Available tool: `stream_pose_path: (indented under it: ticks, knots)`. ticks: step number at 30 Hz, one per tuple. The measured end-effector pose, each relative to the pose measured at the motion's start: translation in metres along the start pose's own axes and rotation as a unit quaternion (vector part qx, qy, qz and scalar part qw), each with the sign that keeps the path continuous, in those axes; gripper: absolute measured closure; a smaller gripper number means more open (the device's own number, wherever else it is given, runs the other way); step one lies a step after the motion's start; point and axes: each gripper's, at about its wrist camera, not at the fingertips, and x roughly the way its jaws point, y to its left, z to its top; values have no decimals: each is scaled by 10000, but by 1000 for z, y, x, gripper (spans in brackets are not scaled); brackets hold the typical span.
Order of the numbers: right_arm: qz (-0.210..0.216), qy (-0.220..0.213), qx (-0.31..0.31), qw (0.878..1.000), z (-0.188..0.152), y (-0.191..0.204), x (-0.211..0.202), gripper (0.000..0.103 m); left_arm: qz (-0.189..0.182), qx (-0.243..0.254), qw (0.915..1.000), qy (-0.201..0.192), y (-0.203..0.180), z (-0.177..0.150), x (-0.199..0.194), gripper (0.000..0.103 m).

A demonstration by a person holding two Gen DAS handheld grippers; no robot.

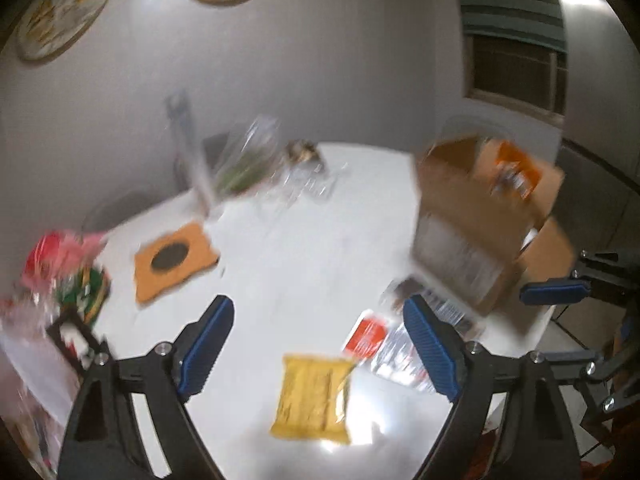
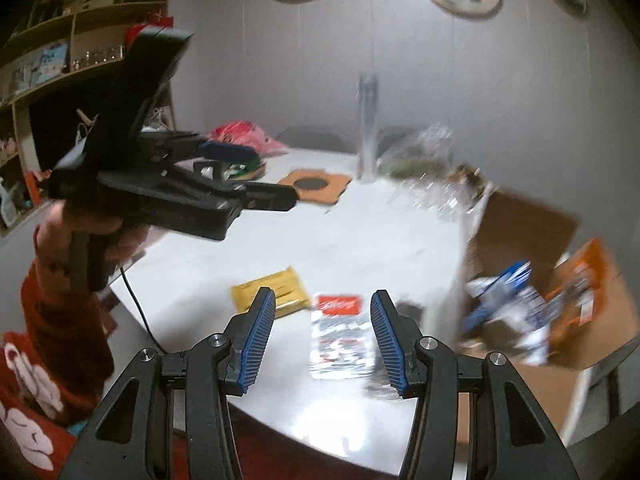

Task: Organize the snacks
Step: 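Move both tools back over the yellow biscuit pack and silver snack pack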

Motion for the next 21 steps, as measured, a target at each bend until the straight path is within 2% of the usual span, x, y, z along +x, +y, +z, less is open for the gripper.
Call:
stream_pose_path:
  ticks: [4,7,10,18,21]
  knots:
    - [85,340,68,9994,-19,1,50,53,-14,-246,9988,413,17,-40,33,18]
    - [-45,530,29,9986,-30,-3,81,52,-74,-388,9960,801,25,-65,63,18]
    - [-210,598,-21,9980,-37,-10,99,52,-208,-495,9934,1009,27,-79,83,18]
    - [-570,665,-174,9960,-44,-23,136,52,-489,-564,9908,1131,22,-89,103,18]
    - [-587,689,-138,9958,-46,-26,143,51,-489,-524,9911,1124,20,-88,105,18]
